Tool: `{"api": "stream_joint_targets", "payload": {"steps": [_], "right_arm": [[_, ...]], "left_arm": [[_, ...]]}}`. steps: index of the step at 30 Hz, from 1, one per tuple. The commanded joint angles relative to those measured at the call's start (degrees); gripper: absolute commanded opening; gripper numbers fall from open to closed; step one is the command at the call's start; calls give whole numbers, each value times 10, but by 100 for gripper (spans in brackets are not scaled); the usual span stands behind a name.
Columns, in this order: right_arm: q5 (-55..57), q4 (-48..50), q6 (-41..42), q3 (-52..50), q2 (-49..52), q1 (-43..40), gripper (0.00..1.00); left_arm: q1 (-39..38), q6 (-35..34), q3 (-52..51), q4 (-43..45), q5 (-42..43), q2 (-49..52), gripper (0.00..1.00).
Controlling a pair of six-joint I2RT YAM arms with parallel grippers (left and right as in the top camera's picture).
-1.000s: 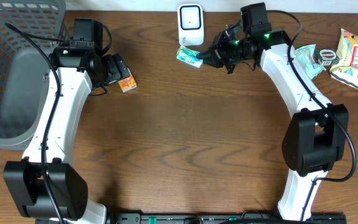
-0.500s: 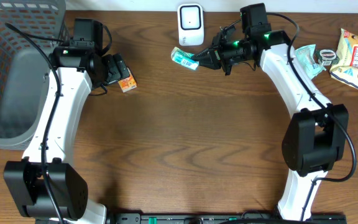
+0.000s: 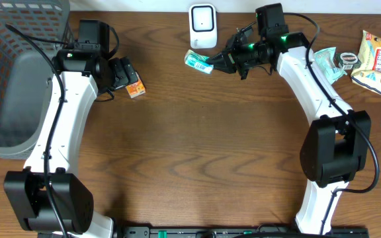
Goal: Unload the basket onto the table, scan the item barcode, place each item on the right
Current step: 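Hold the green Kleenex pack in front of the scanner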
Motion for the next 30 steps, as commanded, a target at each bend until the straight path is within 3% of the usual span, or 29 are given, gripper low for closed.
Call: {"api": "stream_joint_targets", "payload": {"steps": [1, 10, 19, 25, 30], "right_arm": [[10, 0, -9, 2, -1, 0, 2], [12, 0, -9, 2, -1, 0, 2], [93, -1, -27, 1, -1, 7, 2], [302, 21, -48, 1, -1, 35, 1], [513, 111, -175, 1, 0, 87, 1]], "left_arm": [[2, 3, 3, -2, -7, 3, 100], [2, 3, 3, -2, -7, 3, 100], [2, 3, 3, -2, -7, 3, 100], [2, 4, 3, -2, -7, 3, 100], [2, 4, 3, -2, -7, 3, 100]]}}
